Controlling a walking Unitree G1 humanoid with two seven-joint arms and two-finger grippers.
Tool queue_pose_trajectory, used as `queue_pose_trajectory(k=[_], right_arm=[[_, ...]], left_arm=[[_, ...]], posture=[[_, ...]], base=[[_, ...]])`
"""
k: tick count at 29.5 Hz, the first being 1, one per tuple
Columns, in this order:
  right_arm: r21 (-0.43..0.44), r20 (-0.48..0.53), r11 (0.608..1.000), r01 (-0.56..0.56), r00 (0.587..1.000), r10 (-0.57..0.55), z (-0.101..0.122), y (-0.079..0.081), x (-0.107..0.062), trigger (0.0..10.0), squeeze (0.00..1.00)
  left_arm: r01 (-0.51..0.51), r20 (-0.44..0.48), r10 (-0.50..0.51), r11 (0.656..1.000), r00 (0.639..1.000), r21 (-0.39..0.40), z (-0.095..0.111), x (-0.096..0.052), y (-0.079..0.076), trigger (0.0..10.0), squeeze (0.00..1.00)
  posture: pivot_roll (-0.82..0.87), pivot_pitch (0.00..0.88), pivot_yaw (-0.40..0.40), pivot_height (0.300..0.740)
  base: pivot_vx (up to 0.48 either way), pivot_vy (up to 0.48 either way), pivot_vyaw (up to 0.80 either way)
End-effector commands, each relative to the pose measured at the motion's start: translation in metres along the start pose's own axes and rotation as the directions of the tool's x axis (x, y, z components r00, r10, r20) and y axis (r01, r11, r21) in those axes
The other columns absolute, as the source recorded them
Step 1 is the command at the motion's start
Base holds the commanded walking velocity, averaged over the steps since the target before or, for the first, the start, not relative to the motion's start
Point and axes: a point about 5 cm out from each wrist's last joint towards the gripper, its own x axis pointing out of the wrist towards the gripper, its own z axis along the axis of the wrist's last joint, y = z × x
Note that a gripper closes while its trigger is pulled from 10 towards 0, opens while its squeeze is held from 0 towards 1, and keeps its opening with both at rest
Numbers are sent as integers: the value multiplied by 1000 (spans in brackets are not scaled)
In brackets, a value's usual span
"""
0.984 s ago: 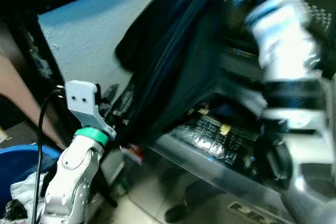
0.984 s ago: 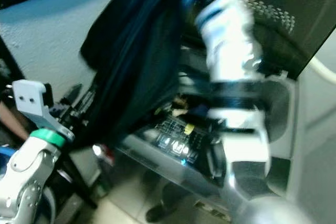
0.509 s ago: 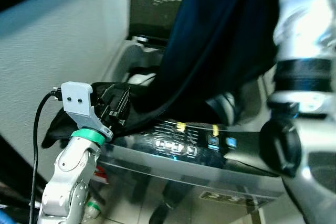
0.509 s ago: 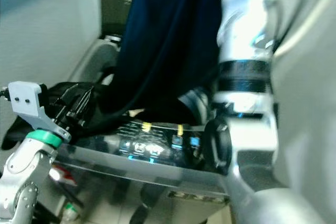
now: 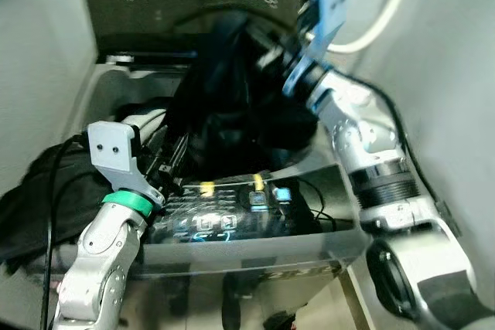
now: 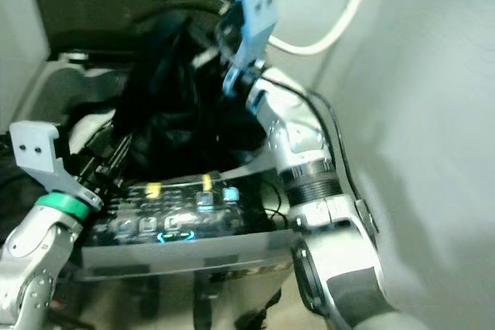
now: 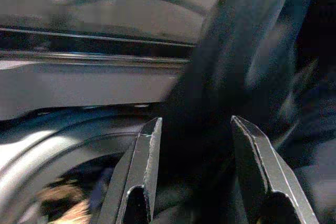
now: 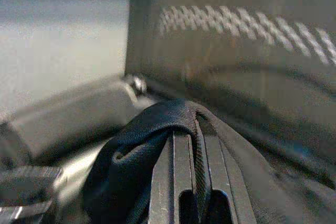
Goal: Clothes washing
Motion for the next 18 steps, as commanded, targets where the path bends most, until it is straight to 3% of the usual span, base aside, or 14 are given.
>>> queue_pose_trajectory(k=[1,3,9,11,15,18], right_arm=[[-27,16,998,-61,998,61,9,9,3,10000,0],[-1,0,996,-90,996,90,5,14,1,10000,0],[29,-108,982,-184,977,186,-16,29,-4,10000,0],[110,-183,964,-243,948,260,-34,39,-9,10000,0],[132,-198,957,-257,939,279,-38,41,-9,10000,0],[114,-208,949,-295,927,313,-34,45,2,10000,0]], left_arm=[[8,-17,-8,1000,1000,4,-2,-1,-1,10000,0],[6,-17,-6,1000,1000,6,-1,-1,0,10000,0],[0,-11,0,1000,1000,9,1,1,0,10000,0],[2,-26,-1,1000,1000,24,2,-1,0,10000,0],[7,-34,-6,999,999,37,3,-2,1,10000,0],[9,-47,-6,997,999,71,7,-4,6,10000,0]], posture=[[137,7,-17,740],[137,7,-17,740],[137,9,-17,740],[139,12,-19,740],[140,14,-19,740],[138,16,-19,740]], base=[[0,0,-800],[0,0,-800],[0,0,0],[0,0,0],[0,0,0],[0,0,0]])
